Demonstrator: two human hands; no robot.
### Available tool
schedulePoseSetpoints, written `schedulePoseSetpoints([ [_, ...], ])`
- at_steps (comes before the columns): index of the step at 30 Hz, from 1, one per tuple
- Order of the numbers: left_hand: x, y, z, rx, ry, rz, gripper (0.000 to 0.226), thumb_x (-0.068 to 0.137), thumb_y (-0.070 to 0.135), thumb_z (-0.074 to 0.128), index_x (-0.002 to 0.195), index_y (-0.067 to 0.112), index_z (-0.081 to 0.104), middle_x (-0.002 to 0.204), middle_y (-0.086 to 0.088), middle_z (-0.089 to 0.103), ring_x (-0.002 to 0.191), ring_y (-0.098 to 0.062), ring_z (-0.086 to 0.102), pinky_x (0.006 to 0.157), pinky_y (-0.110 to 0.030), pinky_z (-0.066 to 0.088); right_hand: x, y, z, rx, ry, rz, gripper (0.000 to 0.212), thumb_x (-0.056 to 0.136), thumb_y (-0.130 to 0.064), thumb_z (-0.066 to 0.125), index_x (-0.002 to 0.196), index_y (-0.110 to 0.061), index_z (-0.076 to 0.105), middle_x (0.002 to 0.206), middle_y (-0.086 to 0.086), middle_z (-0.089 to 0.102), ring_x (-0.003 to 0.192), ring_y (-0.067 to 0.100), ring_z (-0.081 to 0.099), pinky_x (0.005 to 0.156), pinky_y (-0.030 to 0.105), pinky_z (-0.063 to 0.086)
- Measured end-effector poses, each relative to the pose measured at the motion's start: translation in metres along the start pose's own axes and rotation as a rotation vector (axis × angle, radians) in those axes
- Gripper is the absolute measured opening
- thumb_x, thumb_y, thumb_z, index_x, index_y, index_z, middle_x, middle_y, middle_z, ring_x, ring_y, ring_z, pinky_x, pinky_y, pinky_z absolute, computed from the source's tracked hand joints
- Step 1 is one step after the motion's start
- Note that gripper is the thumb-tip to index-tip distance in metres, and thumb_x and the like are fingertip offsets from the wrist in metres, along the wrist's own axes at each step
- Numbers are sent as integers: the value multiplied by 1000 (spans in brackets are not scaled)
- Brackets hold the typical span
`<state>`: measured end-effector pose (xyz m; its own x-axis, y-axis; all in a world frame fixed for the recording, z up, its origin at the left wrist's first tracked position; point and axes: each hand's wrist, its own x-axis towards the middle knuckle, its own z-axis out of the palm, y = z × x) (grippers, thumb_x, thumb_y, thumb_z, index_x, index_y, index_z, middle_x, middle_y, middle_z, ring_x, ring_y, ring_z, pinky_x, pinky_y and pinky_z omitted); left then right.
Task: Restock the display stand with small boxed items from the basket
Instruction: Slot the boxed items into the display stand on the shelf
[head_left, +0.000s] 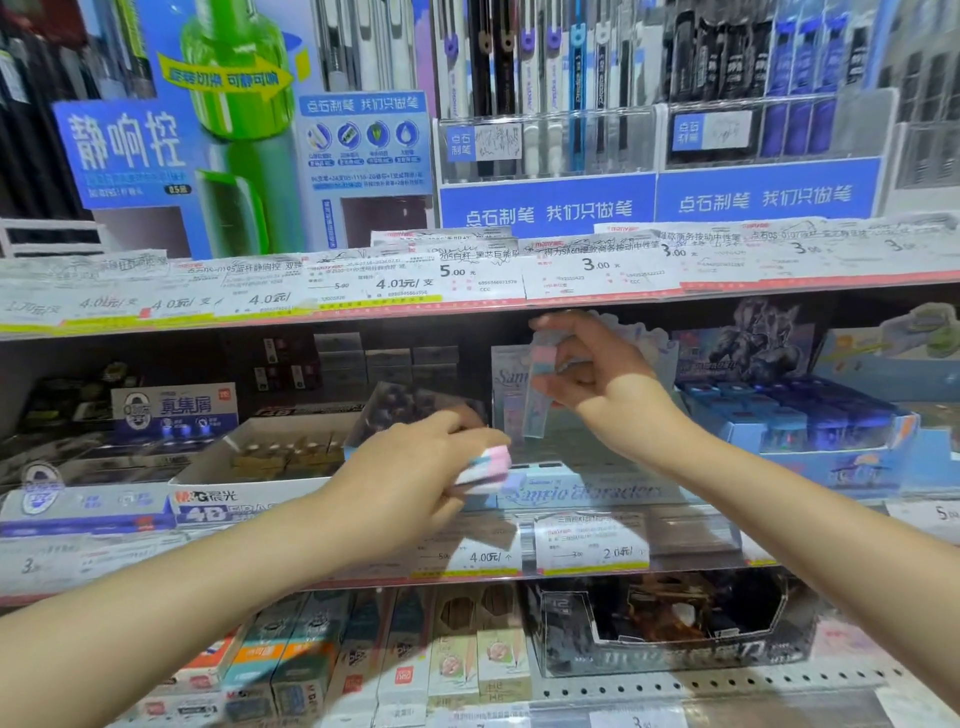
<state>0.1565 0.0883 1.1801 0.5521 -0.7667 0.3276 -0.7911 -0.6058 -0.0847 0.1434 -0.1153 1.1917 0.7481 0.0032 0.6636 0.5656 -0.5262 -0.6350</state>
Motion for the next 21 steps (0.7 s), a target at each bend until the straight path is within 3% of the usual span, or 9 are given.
schedulePoseSetpoints([
  [2,2,4,3,174,-110,-41,65,88,18,50,142,43,25,146,3,35,106,-27,57,81,-34,44,2,5,6,-78,-39,-15,43,81,-7,64,88,-45,45,82,-8,50,66,14,55,73,31,51],
  [5,4,7,8,235,-154,-39,70,90,21,47,144,47,12,155,-2,23,109,-33,56,83,-38,46,7,13,14,-96,-40,-22,43,80,-8,66,82,-45,45,81,-12,52,65,10,54,72,25,48],
  [10,4,-1,15,189,-179,5,61,91,34,50,142,48,19,152,5,30,107,-32,57,79,-38,50,10,24,22,-92,-48,-29,42,79,-6,67,81,-43,48,79,-10,55,70,14,56,72,24,48],
  [15,5,-7,16,122,-215,24,63,88,25,51,142,45,24,143,2,43,114,-29,55,84,-44,50,10,29,23,-61,-44,-32,40,79,-6,68,82,-42,51,77,-13,56,67,1,53,67,9,43],
  [21,7,-5,11,120,-252,32,63,89,26,53,142,45,24,153,2,31,122,-27,51,90,-43,49,10,29,21,-19,-24,21,35,76,-10,71,80,-40,54,74,-13,58,67,-9,54,63,6,37],
])
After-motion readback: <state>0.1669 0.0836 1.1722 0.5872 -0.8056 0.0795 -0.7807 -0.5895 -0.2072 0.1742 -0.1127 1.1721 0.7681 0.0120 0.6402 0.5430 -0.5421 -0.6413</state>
